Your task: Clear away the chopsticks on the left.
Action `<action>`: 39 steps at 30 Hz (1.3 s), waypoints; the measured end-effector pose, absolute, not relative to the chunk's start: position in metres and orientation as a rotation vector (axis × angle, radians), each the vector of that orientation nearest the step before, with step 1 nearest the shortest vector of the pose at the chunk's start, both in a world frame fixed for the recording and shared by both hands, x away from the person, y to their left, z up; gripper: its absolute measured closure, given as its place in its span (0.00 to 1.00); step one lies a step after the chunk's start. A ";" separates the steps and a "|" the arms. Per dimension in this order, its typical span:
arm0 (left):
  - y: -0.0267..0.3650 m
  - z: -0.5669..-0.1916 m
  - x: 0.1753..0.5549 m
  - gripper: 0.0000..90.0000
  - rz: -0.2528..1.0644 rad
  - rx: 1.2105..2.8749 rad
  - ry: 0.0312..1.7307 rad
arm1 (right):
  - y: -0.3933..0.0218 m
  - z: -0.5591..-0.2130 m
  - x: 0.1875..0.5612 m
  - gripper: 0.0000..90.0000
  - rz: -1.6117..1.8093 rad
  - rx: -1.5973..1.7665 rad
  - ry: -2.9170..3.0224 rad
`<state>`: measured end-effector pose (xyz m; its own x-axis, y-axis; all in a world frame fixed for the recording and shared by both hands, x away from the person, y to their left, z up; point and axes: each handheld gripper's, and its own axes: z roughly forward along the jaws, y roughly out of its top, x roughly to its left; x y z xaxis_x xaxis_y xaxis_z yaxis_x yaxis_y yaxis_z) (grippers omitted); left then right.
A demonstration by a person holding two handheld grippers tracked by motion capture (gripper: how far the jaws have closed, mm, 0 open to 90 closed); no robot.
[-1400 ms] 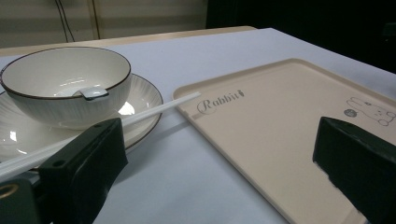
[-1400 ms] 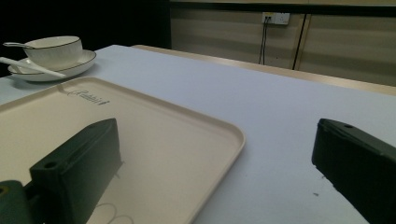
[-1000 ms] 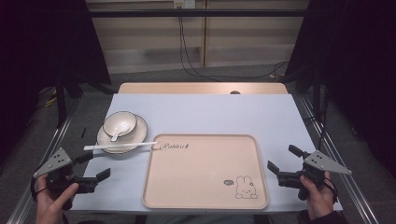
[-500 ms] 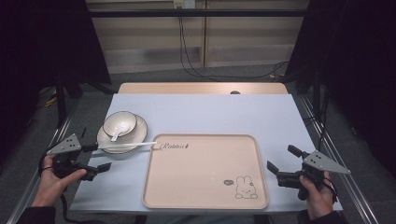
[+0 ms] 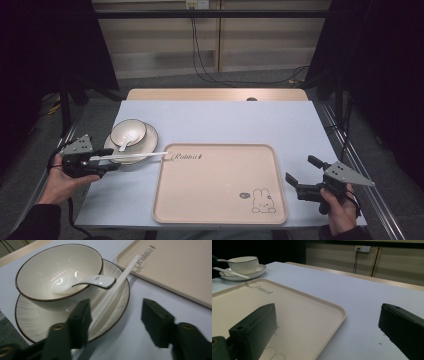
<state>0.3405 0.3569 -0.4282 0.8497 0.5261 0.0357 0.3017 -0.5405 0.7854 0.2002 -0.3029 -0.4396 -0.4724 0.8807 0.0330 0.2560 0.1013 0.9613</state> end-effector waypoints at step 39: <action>0.340 -0.444 0.367 0.85 0.332 2.379 0.449 | -0.303 -0.440 0.200 0.02 1.399 1.093 1.820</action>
